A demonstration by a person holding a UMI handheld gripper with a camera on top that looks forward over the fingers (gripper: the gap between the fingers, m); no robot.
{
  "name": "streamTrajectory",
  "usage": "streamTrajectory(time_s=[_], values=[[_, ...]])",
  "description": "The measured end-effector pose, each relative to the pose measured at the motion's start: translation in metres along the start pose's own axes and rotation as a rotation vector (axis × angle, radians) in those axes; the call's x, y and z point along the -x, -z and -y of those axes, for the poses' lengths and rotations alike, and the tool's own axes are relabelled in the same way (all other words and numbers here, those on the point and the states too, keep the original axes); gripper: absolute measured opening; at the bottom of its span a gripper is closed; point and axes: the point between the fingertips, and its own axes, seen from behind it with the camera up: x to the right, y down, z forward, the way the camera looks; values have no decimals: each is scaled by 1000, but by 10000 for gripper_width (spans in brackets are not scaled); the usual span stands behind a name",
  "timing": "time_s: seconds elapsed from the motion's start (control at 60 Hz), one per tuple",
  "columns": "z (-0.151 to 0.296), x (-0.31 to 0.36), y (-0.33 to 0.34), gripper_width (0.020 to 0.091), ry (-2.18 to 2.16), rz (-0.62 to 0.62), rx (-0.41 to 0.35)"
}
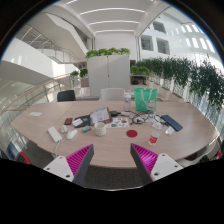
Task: Pour water
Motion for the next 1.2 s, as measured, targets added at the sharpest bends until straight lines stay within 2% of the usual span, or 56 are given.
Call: streamTrajectory(time_s=[0.15,0.25,0.317,0.567,0.65,0.867,0.9,0.917,0.933,0.967,1.1,1.2], values=[[-1,-25,-12,830,22,-39,-39],[4,-54,-41,818,67,-51,-178],[-5,-95,-72,815,85,-105,-210],[-22,-232,-223,818,-28,-182,-257],[-37,-263,-270,816,-65,-184,-241],[-54,-287,-355,811,-62,-120,-228],[-54,-289,-364,786,-69,-112,-229],[-54,-289,-368,745,-70,-108,-231],[-55,-290,-372,695,-71,-106,-231],[-60,-295,-378,530,-75,-121,-210],[-58,-303,-381,472,-95,-164,-199],[-59,-306,-384,370,-108,-221,-185]])
